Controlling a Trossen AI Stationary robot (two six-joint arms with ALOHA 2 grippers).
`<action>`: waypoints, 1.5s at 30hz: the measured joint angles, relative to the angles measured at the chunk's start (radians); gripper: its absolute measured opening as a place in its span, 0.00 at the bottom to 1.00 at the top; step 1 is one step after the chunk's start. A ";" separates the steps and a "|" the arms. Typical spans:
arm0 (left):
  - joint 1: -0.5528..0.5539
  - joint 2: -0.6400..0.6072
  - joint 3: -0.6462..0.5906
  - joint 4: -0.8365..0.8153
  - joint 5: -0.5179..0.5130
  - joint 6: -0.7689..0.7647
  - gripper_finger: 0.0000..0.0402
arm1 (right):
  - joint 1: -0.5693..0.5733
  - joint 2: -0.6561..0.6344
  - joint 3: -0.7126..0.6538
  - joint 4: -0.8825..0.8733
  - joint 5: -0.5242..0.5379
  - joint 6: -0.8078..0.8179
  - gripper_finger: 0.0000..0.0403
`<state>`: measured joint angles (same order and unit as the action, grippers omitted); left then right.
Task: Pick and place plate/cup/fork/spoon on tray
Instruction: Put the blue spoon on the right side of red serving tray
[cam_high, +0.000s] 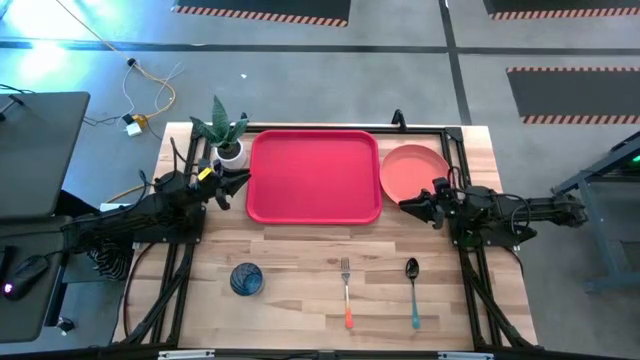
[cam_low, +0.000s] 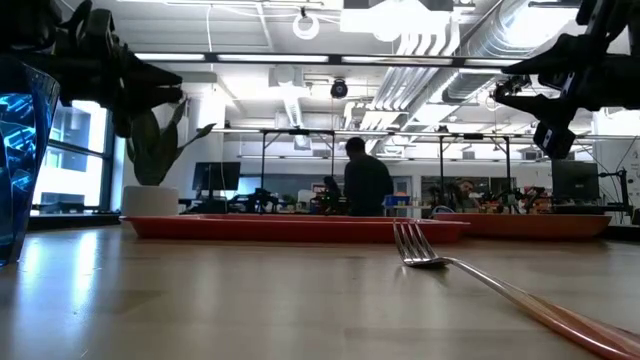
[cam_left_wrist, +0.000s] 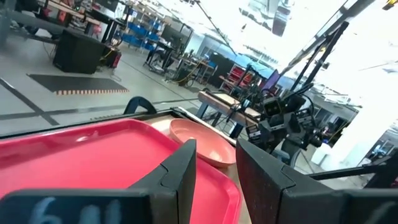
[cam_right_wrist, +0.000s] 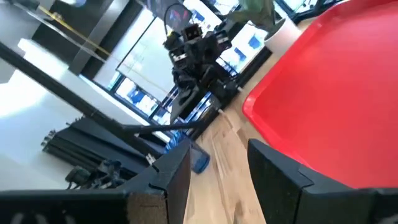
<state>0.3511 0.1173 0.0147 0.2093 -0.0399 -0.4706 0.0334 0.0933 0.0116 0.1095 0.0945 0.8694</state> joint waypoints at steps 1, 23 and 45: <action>0.000 0.000 0.000 0.001 0.000 0.000 0.26 | 0.000 0.000 0.000 0.009 0.001 0.003 0.37; 0.000 0.000 0.000 -0.002 -0.002 -0.045 0.26 | 0.000 0.054 0.453 -0.230 -0.077 -0.085 0.37; 0.000 0.000 0.000 -0.058 -0.014 -0.050 0.26 | 0.025 0.642 0.918 -1.065 -0.177 0.418 0.37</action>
<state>0.3511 0.1177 0.0147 0.1518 -0.0534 -0.5201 0.0579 0.7351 0.9298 -0.9552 -0.0830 1.2871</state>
